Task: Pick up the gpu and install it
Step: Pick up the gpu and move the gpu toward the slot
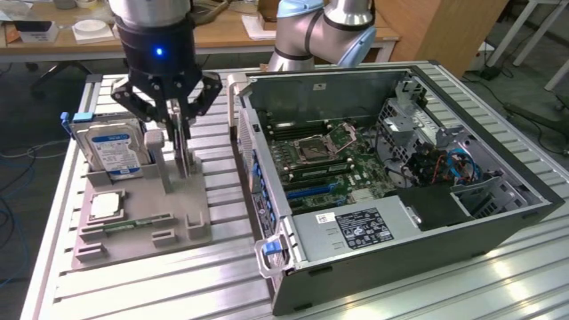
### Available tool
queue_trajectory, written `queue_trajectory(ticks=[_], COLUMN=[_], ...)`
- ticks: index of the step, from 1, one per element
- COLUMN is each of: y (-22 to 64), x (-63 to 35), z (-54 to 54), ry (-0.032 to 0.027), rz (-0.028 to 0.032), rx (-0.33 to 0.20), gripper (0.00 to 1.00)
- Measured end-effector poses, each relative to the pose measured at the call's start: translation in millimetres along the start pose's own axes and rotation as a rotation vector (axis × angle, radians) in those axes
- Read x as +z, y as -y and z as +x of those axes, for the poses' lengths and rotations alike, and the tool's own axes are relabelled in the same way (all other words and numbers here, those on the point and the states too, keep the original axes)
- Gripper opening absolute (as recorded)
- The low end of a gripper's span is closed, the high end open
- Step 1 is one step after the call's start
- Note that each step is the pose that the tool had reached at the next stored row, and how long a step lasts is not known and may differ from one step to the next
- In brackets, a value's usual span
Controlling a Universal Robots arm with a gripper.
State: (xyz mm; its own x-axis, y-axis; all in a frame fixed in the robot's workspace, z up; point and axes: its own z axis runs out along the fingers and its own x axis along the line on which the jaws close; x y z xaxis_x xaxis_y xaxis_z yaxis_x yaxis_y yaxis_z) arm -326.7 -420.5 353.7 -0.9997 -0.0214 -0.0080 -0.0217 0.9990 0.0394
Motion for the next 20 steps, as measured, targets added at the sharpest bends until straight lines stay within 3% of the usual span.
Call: queue_trajectory(ticks=[15, 17, 20], y=[-2.7, -2.7, -2.3], x=[-68.2, -71.0, -71.1], z=[-0.5, -2.7, -14.9], ry=[0.0, 0.0003, 0.0], rz=[0.0, -0.0003, -0.0001], rx=[0.0, 0.0, 0.0], gripper=[0.27, 0.27, 0.27])
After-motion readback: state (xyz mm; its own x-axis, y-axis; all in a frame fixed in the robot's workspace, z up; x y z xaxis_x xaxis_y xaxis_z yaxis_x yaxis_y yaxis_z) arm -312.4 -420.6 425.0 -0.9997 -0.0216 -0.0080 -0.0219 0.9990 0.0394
